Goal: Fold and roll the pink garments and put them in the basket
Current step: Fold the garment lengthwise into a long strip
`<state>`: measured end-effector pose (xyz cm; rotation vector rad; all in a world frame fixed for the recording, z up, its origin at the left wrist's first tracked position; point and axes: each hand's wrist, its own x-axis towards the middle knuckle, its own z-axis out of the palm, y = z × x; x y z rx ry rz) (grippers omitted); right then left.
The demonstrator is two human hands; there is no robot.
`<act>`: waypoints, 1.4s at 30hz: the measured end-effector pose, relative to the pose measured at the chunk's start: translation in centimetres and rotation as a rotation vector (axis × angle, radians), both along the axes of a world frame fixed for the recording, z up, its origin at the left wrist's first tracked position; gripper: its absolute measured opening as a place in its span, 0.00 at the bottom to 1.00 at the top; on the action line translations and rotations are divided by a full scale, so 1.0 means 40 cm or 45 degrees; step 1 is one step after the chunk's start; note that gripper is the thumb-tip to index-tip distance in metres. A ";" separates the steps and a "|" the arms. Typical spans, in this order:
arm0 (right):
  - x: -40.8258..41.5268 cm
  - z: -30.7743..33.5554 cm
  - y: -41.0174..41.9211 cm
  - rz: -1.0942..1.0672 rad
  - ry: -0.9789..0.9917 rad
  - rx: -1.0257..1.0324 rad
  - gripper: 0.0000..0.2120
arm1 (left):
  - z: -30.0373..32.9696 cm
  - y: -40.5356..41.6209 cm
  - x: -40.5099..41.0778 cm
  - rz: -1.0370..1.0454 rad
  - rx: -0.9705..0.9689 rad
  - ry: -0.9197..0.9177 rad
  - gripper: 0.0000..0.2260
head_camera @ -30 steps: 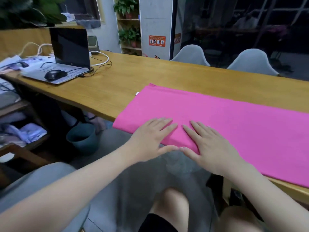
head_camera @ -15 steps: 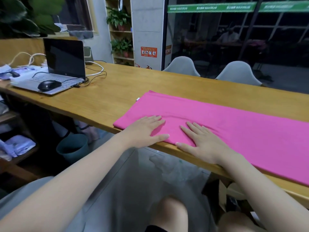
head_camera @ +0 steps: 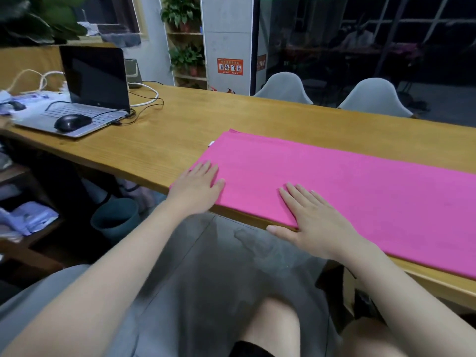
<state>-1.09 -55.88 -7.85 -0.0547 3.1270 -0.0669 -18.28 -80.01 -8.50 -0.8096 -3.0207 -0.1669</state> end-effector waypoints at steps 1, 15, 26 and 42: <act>0.000 0.002 -0.002 -0.011 0.001 -0.023 0.47 | -0.001 -0.041 -0.018 0.027 0.011 0.002 0.29; 0.067 -0.068 -0.027 0.005 0.636 0.080 0.22 | 0.002 -0.203 0.020 -0.352 0.514 -0.046 0.23; 0.098 -0.047 -0.038 -0.147 0.684 -0.139 0.13 | 0.047 -0.256 -0.002 -0.208 0.710 -0.111 0.11; 0.111 -0.034 -0.055 -0.223 0.798 -0.311 0.04 | 0.025 -0.280 -0.007 -0.201 0.932 -0.159 0.07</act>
